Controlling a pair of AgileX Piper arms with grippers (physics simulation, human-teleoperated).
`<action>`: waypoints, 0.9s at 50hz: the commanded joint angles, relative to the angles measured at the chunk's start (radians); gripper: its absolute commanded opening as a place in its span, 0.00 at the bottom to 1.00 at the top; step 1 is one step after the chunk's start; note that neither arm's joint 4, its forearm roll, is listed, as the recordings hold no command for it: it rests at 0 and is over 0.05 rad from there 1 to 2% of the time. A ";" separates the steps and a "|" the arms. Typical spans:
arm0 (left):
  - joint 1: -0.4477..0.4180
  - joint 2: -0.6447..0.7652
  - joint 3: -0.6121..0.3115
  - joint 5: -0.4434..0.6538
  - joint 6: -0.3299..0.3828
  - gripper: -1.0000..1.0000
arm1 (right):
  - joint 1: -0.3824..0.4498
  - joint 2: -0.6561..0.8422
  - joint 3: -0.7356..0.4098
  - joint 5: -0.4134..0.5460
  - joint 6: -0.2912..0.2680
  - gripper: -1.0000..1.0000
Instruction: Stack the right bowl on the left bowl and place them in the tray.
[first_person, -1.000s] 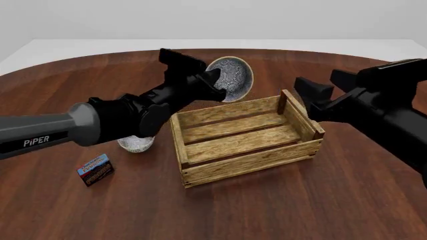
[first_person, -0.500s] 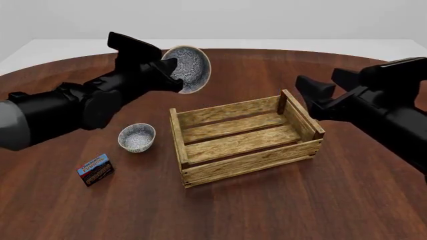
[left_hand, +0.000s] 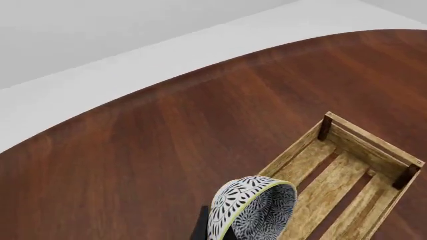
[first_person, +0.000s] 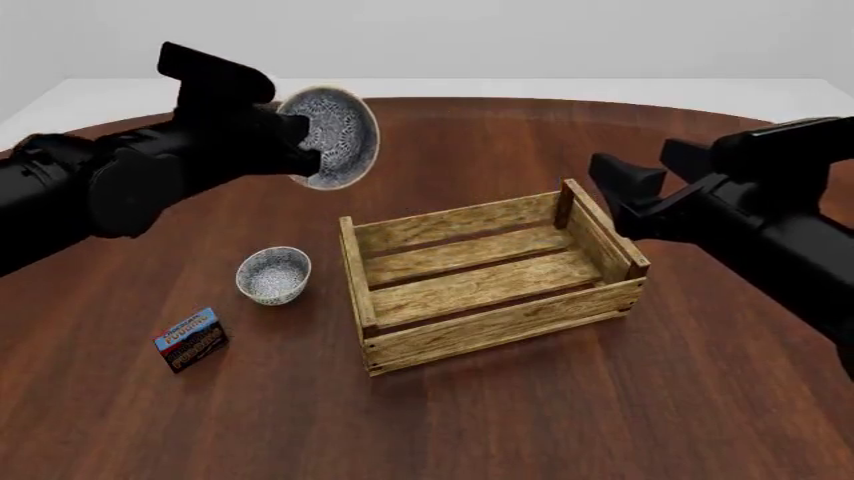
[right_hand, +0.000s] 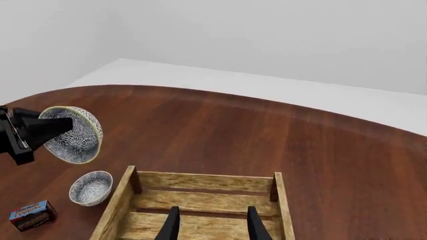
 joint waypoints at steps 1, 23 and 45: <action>0.028 -0.006 -0.006 0.104 -0.010 0.00 | -0.035 -0.035 -0.003 0.046 0.004 1.00; 0.116 0.027 0.012 0.196 -0.052 0.00 | -0.037 -0.037 -0.002 0.045 0.004 1.00; 0.216 0.128 0.019 0.165 -0.052 0.00 | -0.035 -0.052 -0.002 0.056 0.004 1.00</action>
